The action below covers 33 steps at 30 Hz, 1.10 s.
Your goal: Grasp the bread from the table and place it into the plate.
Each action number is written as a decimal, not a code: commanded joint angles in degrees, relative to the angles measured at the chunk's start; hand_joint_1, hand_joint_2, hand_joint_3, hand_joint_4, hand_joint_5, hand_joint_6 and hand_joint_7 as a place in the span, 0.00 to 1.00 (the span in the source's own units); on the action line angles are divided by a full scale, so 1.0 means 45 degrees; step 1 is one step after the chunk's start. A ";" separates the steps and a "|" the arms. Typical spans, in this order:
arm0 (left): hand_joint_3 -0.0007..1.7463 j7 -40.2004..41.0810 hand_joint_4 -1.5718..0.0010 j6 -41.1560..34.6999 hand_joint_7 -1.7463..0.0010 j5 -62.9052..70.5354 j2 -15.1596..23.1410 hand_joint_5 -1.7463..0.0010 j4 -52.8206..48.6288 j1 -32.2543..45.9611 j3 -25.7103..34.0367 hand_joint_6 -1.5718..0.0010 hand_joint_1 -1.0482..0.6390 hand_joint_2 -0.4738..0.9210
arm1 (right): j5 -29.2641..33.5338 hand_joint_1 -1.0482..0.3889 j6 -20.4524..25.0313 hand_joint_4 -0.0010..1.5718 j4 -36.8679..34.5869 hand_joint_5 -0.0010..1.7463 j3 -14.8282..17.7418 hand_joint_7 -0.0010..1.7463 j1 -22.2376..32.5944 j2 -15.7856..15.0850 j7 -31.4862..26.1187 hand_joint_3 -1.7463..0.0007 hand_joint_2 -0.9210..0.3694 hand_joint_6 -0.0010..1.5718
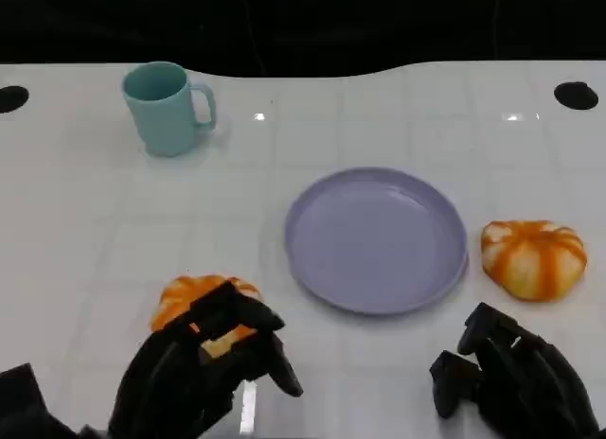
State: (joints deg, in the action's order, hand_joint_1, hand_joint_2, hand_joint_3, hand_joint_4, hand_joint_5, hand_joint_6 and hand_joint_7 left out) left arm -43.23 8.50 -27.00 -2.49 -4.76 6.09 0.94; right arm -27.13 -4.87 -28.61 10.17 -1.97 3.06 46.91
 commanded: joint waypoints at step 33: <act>0.00 0.6178 0.72 0.1697 1.00 1.8566 0.6067 0.82 0.2818 -0.2281 -0.2458 0.75 0.24 0.98 | -0.0088 0.35 0.0240 0.49 0.0491 0.95 -0.0004 0.80 0.0267 -0.0081 -0.0013 0.88 0.00 0.43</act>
State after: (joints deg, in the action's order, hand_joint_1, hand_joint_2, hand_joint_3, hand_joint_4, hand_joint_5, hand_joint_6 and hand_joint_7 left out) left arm -15.60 18.38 54.98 23.67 9.88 -2.77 -8.46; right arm -26.93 -4.02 -27.56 10.07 -1.38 3.22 47.22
